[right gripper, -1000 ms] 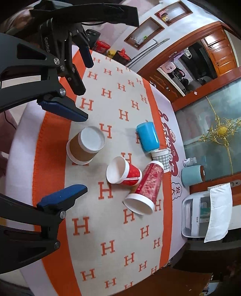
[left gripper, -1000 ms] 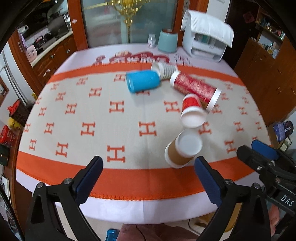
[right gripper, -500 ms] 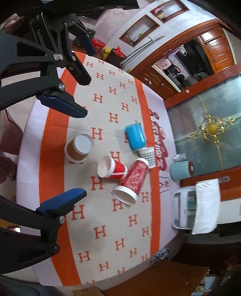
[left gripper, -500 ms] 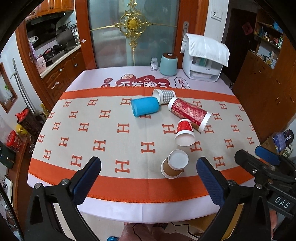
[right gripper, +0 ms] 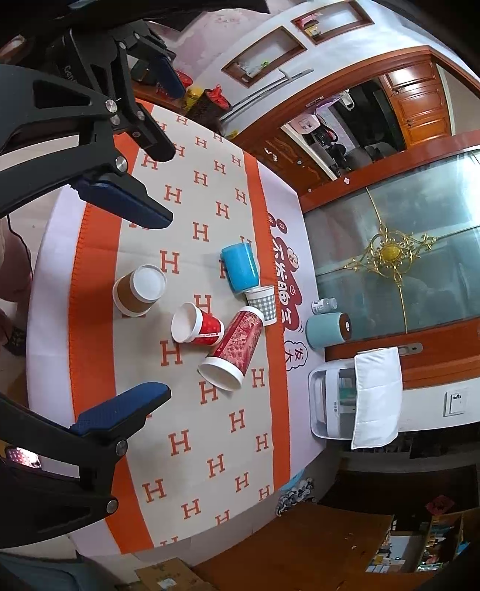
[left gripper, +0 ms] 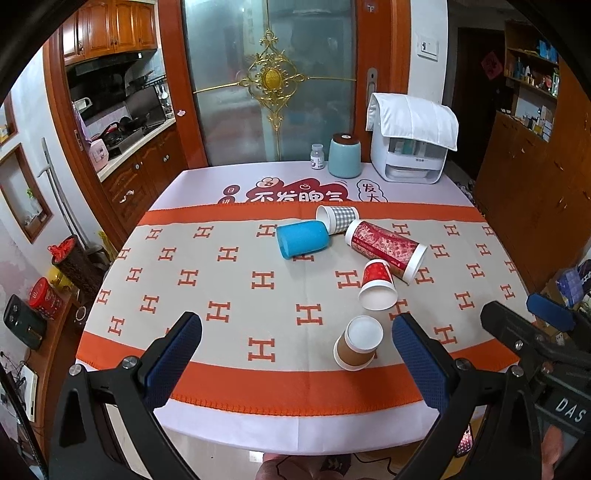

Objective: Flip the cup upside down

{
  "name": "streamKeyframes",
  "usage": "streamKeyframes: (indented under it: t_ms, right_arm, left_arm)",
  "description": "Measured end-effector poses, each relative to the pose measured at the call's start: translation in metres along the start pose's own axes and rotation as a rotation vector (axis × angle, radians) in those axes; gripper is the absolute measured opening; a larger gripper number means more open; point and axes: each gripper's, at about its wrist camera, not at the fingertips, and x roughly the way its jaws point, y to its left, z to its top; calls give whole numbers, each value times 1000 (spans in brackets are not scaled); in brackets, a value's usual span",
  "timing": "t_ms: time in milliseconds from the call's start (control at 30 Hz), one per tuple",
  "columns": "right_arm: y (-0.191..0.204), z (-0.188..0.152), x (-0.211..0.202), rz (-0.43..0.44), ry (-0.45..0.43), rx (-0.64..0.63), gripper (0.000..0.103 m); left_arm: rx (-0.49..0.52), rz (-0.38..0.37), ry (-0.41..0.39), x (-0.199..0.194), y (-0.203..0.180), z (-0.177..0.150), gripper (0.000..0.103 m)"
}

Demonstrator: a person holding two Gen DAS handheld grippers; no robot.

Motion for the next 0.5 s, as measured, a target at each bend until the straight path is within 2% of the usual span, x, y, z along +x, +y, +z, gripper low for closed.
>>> streamKeyframes:
  t_ms: [500]
  right_arm:
    - [3,-4,7,3,13,6,87]
  left_arm:
    - [3,-1,6,5,-3,-1,102]
